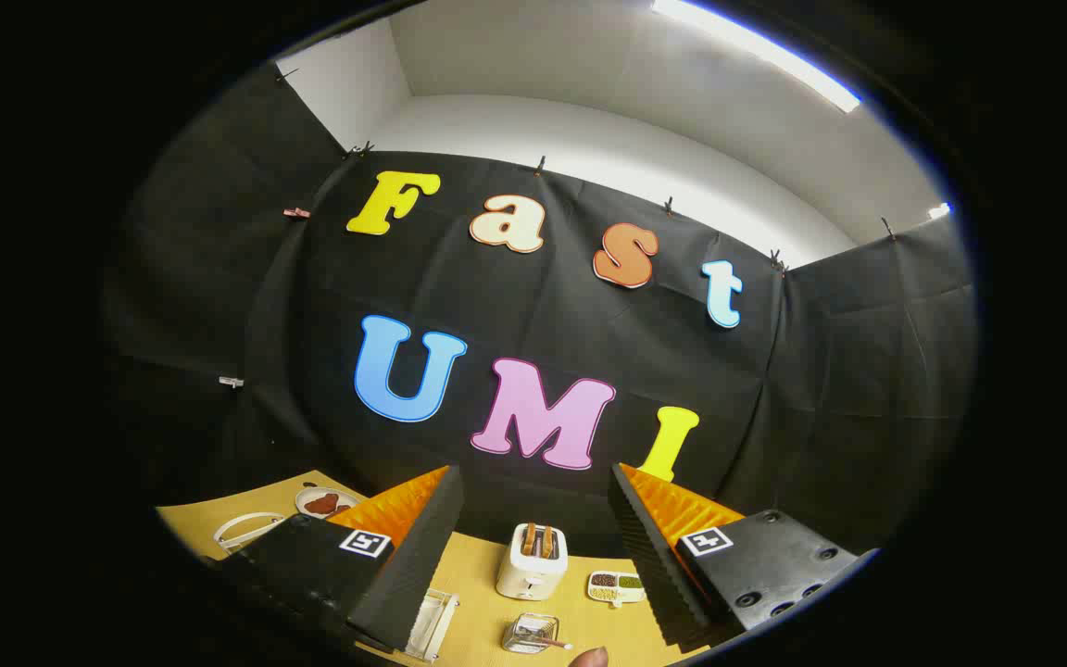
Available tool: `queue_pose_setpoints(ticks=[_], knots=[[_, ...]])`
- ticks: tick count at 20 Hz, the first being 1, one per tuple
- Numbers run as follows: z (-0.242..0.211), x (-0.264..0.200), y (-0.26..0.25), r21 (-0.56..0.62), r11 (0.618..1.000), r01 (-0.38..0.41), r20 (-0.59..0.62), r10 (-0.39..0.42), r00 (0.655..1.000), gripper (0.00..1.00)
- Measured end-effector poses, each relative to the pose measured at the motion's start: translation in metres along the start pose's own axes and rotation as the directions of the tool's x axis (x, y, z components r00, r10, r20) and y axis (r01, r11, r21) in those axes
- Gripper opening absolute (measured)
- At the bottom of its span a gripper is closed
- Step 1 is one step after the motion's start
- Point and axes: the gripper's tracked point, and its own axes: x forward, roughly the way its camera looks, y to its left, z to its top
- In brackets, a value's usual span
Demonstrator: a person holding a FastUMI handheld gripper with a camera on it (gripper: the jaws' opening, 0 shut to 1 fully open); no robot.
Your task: Take the plate from the dish rack, then take the spoon from the basket and place it into the plate.
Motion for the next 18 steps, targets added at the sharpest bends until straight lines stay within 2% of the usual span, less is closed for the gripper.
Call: queue_pose_setpoints(ticks=[14,18], knots=[[0.002,0.006,0.011,0.012,1.000,-0.014,-0.016,0.014,1.000,0.97],[-0.002,0.014,0.034,0.094,0.994,-0.060,-0.059,0.066,0.996,0.97]])
